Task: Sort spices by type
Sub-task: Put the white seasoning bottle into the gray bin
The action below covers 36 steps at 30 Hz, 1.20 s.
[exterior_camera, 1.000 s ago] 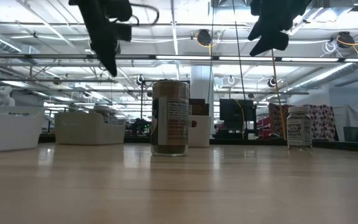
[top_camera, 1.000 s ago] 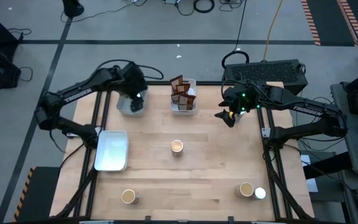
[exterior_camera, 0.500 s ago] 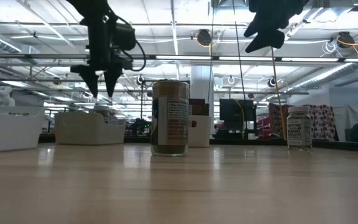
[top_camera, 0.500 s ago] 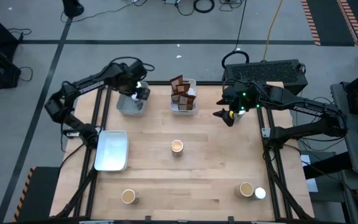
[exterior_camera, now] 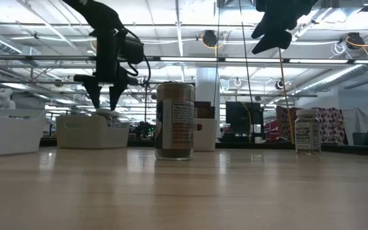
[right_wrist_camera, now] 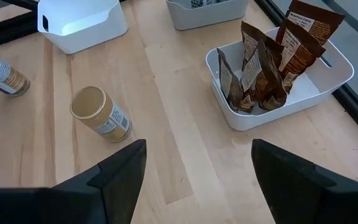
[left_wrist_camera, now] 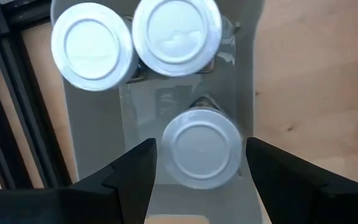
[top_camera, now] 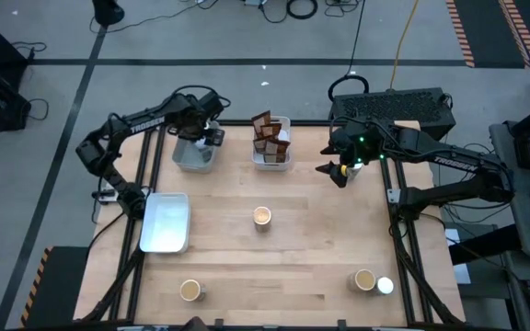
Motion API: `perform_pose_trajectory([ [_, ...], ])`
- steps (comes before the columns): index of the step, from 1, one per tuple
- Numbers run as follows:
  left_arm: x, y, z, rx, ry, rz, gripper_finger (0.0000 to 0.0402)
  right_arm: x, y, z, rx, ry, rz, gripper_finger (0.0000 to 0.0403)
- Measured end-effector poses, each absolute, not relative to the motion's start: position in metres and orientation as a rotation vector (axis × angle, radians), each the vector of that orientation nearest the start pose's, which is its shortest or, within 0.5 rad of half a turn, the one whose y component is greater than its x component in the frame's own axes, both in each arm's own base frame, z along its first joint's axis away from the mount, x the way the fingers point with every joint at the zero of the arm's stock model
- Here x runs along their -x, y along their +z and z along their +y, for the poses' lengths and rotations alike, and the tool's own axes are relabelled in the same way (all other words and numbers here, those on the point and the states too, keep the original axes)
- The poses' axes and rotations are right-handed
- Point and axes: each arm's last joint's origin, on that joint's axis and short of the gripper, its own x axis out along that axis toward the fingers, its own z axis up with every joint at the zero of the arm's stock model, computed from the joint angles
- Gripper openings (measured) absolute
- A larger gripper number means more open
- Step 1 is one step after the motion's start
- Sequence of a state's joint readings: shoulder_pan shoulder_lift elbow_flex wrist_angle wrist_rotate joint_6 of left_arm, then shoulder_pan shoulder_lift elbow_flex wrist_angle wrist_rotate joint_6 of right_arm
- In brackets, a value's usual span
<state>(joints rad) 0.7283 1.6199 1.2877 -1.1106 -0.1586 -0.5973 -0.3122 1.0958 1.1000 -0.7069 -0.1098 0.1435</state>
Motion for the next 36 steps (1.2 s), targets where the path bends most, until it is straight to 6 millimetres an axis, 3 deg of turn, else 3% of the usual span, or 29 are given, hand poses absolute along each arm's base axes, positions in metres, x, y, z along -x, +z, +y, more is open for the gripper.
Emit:
perform_pose_trajectory([
  [16, -0.211, 0.234, 0.204, 0.9, 1.188, 1.182, 0.0251, -0.208, 0.337, -0.064, -0.254, -0.233, 0.678, 0.0272],
  [24, -0.214, 0.234, 0.205, 0.882, 1.122, 1.179, 0.025, -0.208, 0.337, -0.064, -0.251, -0.232, 0.678, 0.0272],
  [36, -0.213, 0.235, 0.205, 0.799, 1.048, 1.233, 0.0212, -0.208, 0.337, -0.064, -0.253, -0.233, 0.678, 0.0272],
])
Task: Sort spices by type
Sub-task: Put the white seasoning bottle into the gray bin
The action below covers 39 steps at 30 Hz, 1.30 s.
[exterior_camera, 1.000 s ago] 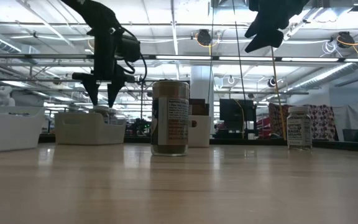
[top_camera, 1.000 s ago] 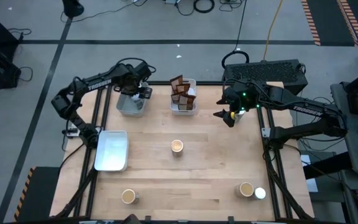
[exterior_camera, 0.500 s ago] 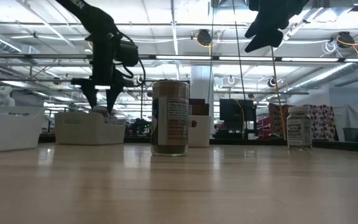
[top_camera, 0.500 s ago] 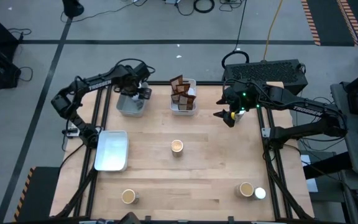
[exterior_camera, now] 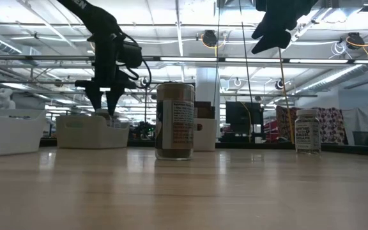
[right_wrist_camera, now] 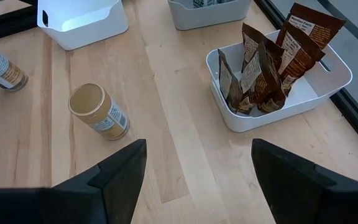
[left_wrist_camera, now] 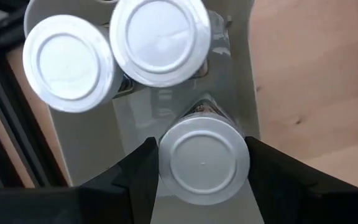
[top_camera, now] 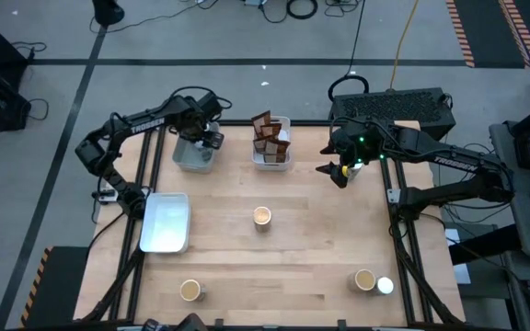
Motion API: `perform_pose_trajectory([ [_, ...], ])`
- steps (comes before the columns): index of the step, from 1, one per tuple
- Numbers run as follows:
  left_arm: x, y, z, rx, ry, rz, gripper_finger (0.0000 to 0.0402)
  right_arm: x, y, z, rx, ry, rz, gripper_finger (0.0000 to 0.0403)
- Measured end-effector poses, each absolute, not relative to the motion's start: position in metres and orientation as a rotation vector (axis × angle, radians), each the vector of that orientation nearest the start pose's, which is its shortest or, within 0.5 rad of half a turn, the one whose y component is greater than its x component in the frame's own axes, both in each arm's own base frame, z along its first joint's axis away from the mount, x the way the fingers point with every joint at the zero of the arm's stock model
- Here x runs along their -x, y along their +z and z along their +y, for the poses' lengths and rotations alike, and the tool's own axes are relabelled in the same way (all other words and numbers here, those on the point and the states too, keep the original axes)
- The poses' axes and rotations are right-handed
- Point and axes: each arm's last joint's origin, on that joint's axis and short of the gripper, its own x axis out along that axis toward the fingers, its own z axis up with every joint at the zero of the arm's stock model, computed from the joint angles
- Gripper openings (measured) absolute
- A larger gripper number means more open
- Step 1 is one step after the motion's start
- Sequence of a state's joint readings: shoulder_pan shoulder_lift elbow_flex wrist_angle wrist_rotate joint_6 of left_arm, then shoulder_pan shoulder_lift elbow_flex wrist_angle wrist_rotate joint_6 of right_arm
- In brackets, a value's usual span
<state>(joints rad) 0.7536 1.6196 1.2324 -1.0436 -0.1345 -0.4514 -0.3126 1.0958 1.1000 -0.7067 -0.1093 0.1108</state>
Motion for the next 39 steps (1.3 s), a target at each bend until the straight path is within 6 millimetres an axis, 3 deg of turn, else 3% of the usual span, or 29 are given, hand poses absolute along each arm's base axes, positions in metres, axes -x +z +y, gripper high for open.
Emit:
perform_pose_trajectory([
  [21, -0.181, 0.234, 0.226, 0.496, 0.746, 1.474, 0.0216, -0.207, 0.335, -0.063, -0.283, -0.243, 0.695, 0.0272],
  [39, -0.17, 0.235, 0.236, 0.468, 0.738, 1.477, 0.0222, -0.207, 0.336, -0.064, -0.281, -0.247, 0.689, 0.0272],
])
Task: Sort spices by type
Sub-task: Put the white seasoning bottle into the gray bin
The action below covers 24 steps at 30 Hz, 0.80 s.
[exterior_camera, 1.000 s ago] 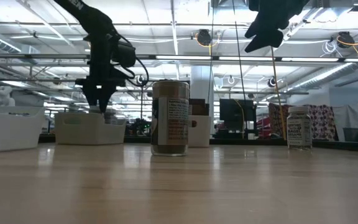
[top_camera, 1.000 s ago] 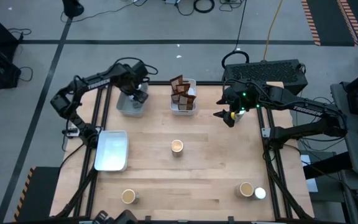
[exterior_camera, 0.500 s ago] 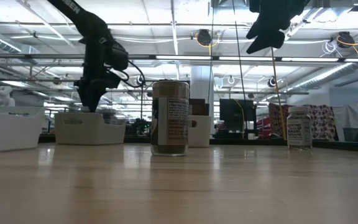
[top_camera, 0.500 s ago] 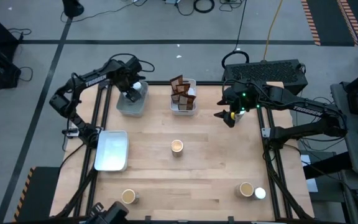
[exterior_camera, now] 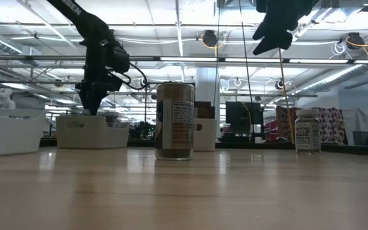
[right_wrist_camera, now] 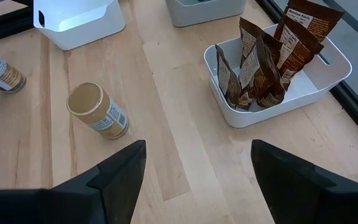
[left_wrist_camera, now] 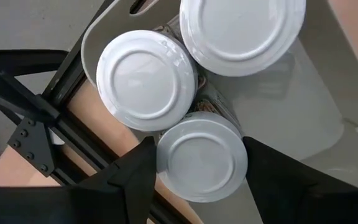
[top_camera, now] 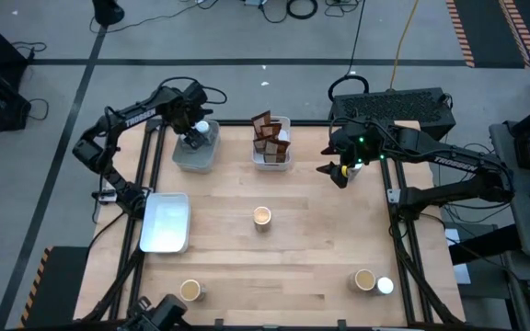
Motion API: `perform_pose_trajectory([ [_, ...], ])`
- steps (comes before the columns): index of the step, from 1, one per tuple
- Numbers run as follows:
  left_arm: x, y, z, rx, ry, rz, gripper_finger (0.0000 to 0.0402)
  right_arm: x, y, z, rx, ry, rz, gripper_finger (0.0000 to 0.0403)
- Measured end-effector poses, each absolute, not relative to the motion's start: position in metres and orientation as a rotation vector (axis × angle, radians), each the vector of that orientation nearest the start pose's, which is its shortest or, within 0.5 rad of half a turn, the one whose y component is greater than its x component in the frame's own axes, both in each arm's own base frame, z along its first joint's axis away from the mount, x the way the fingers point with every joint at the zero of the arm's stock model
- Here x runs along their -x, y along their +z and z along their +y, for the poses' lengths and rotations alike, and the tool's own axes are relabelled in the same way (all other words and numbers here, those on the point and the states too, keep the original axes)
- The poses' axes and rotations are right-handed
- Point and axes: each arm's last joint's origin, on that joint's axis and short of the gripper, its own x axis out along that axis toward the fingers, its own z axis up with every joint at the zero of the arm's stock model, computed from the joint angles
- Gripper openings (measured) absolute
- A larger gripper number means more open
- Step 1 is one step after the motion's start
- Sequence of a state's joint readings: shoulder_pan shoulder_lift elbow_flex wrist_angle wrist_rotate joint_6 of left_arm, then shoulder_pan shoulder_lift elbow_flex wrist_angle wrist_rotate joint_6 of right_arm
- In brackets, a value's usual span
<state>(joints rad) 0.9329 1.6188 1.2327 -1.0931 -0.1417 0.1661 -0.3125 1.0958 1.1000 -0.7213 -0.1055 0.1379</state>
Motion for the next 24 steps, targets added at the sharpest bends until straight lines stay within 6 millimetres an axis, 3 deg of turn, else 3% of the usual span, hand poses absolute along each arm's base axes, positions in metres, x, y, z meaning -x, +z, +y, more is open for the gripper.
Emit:
perform_pose_trajectory([
  [13, -0.167, 0.233, 0.234, 0.47, 0.744, 1.532, 0.0293, -0.207, 0.336, -0.064, -0.281, -0.246, 0.69, 0.0272],
  [18, -0.164, 0.235, 0.229, 0.487, 0.728, 1.561, 0.0302, -0.207, 0.336, -0.064, -0.281, -0.246, 0.69, 0.0272],
  [24, -0.16, 0.253, 0.221, 0.475, 0.769, 1.486, 0.0302, -0.207, 0.336, -0.064, -0.281, -0.246, 0.69, 0.0272],
])
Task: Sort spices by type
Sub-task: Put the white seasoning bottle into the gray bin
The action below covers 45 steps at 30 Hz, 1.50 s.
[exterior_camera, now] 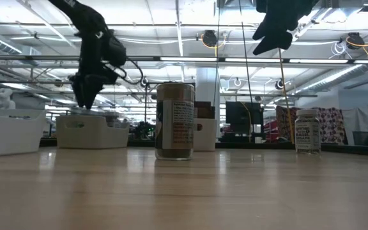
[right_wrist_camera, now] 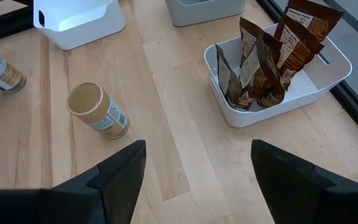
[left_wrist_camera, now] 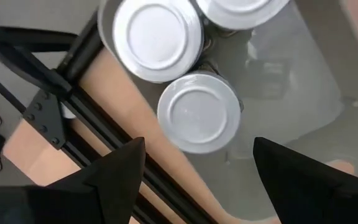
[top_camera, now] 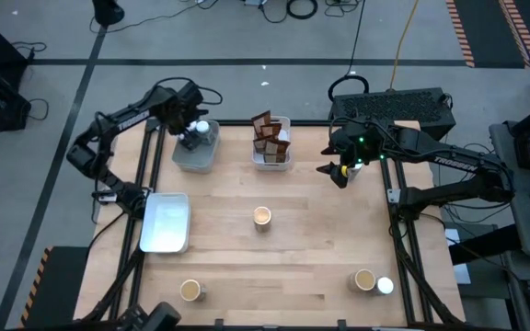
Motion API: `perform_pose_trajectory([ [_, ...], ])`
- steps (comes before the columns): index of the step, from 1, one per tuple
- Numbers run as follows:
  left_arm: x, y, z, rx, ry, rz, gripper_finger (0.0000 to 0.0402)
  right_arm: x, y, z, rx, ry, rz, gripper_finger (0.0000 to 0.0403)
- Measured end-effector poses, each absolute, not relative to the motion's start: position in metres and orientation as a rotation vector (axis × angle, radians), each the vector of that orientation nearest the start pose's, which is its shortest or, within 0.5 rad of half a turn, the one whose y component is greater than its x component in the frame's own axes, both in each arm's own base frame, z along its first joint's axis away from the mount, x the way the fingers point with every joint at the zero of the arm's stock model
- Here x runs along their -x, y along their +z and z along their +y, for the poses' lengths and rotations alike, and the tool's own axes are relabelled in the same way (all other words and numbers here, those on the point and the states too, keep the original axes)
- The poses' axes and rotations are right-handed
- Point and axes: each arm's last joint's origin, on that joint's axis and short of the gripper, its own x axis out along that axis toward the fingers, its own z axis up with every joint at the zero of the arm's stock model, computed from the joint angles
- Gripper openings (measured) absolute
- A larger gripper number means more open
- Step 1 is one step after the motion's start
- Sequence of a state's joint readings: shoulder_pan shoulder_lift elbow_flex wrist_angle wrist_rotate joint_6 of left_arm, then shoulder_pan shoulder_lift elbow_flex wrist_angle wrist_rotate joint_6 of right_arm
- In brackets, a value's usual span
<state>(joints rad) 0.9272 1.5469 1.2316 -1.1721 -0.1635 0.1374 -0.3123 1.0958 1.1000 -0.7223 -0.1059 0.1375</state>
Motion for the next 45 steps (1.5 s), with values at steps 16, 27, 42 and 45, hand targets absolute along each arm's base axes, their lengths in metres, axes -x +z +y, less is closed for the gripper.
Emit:
perform_pose_trajectory([
  [16, -0.195, 0.304, 0.145, 0.396, 0.466, 1.153, 0.0301, -0.208, 0.336, -0.064, -0.303, -0.254, 0.679, 0.0272],
  [27, -0.277, 0.324, 0.064, 0.141, 0.152, 0.75, 0.0301, -0.207, 0.334, -0.057, -0.477, -0.111, 0.711, 0.0272],
  [42, -0.297, 0.356, 0.069, -0.063, 0.079, 0.368, 0.0301, -0.189, 0.364, 0.038, -0.799, 0.176, 1.031, 0.0272],
  [45, -0.299, 0.357, 0.08, -0.061, 0.061, 0.322, 0.0301, -0.182, 0.363, 0.058, -0.89, 0.156, 1.14, 0.0272],
])
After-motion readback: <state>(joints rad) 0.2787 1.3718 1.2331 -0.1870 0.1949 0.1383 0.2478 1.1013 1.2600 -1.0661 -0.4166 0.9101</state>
